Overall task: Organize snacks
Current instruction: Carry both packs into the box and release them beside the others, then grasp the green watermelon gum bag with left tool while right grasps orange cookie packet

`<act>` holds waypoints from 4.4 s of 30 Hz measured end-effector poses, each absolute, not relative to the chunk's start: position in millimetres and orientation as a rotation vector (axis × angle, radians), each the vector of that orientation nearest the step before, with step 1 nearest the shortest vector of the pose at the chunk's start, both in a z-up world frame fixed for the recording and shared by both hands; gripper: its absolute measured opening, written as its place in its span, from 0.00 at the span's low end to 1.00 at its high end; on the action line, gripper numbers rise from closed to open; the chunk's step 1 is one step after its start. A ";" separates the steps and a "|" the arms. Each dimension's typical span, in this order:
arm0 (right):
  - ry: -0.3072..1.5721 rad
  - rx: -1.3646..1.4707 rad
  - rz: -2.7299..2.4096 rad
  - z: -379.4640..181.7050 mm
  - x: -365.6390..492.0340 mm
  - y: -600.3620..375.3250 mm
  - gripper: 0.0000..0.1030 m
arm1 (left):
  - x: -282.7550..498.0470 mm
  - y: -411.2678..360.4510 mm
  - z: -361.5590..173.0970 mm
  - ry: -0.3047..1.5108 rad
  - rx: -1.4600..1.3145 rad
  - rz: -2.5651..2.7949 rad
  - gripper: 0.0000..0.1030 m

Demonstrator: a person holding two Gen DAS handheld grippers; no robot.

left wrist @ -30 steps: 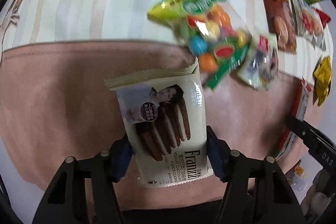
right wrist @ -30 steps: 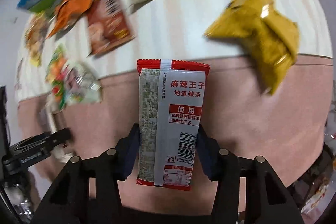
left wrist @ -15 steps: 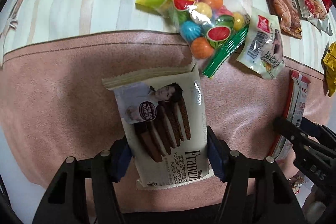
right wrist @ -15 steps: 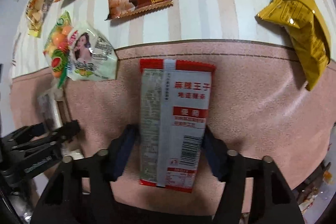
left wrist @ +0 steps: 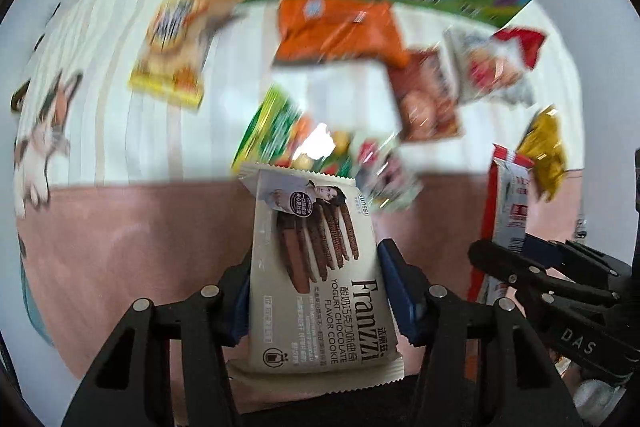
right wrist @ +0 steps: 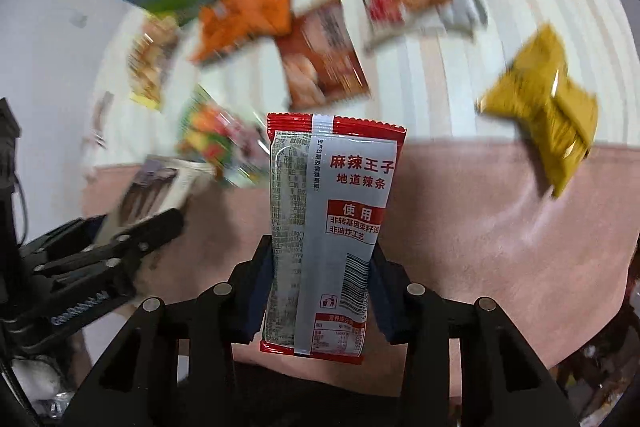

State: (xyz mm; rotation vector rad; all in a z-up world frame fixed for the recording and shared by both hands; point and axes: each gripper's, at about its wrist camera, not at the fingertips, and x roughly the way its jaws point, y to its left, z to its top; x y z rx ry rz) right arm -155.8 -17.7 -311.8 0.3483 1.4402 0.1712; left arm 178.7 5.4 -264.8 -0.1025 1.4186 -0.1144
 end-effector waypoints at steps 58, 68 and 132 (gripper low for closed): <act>1.369 0.059 0.046 -241.4 212.0 -95.4 0.45 | 482.9 70.4 -266.1 1.570 -0.030 -0.045 0.56; 1.447 0.020 0.011 -281.3 238.3 -92.6 0.75 | 496.6 68.2 -264.6 1.552 -0.074 -0.051 0.91; 1.360 0.672 0.056 -291.4 -69.3 -119.6 0.62 | 253.6 99.8 -317.7 1.541 -0.686 0.065 0.91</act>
